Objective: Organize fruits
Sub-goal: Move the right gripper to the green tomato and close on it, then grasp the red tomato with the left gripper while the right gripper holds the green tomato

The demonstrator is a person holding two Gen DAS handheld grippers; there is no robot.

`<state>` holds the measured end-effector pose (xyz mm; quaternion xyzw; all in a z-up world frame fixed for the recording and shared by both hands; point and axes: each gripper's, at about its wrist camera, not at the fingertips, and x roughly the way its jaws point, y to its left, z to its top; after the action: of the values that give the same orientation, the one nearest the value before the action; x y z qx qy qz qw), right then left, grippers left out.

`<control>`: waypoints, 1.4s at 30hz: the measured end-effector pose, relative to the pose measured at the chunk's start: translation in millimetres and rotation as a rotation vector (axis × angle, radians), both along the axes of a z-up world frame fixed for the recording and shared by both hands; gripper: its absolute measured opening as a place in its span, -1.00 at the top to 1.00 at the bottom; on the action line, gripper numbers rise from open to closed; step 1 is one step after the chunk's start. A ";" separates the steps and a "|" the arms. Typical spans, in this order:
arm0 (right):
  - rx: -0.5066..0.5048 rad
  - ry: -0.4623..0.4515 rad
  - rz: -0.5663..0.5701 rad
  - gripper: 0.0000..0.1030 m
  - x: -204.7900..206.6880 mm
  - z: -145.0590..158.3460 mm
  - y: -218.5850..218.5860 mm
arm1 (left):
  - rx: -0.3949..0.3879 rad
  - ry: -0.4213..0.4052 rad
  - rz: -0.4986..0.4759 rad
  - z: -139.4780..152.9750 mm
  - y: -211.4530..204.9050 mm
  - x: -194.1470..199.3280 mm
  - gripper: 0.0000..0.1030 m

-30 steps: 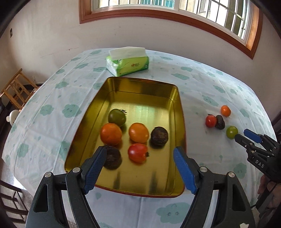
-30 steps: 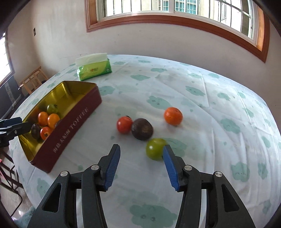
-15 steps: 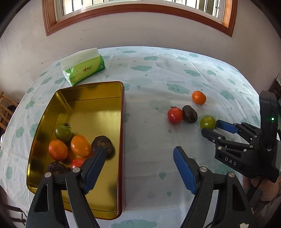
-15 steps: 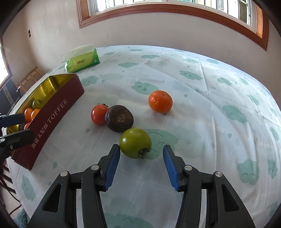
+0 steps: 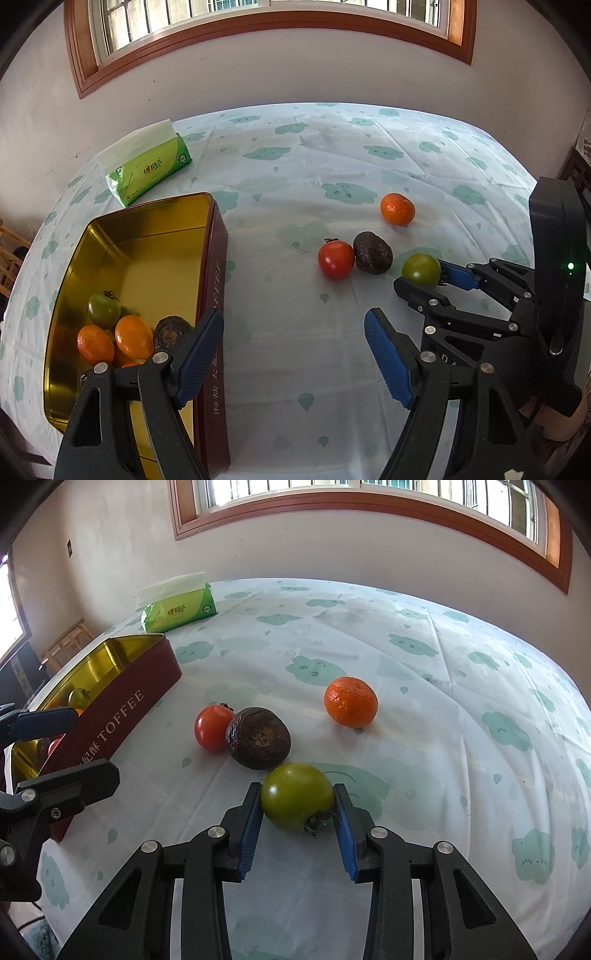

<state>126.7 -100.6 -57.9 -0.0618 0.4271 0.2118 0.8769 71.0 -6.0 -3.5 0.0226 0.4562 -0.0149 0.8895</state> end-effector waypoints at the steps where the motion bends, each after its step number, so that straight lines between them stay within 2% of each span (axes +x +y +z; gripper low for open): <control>1: -0.003 -0.003 -0.007 0.26 -0.2 0.2 -0.7 | -0.001 0.001 -0.001 -0.5 -1.5 0.8 -0.47; 7: -0.024 -0.038 -0.055 0.27 -0.6 6.7 -17.6 | -0.019 -0.003 -0.008 -3.6 -6.7 8.4 -0.47; 15: -0.037 -0.039 -0.188 0.27 7.0 10.2 -66.8 | -0.042 0.008 -0.015 -13.3 -13.3 19.7 -0.43; 20: -0.046 -0.033 -0.256 0.27 6.3 8.9 -97.1 | -0.075 0.024 -0.012 -21.1 -12.2 26.3 -0.27; 22: -0.050 -0.029 -0.275 0.27 5.2 7.1 -105.9 | -0.090 0.035 -0.013 -24.3 -11.2 29.4 -0.13; 27: -0.042 -0.008 -0.295 0.27 3.8 -1.8 -113.0 | -0.113 0.054 -0.027 -30.0 -12.4 37.3 0.05; 42: -0.035 0.004 -0.292 0.25 7.5 -3.8 -112.9 | -0.141 0.076 -0.025 -40.4 -14.4 69.2 0.17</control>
<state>134.2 -213.6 -61.7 -0.0139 0.4369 0.0749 0.8963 140.2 -20.4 -43.9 -0.0348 0.4872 -0.0589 0.8706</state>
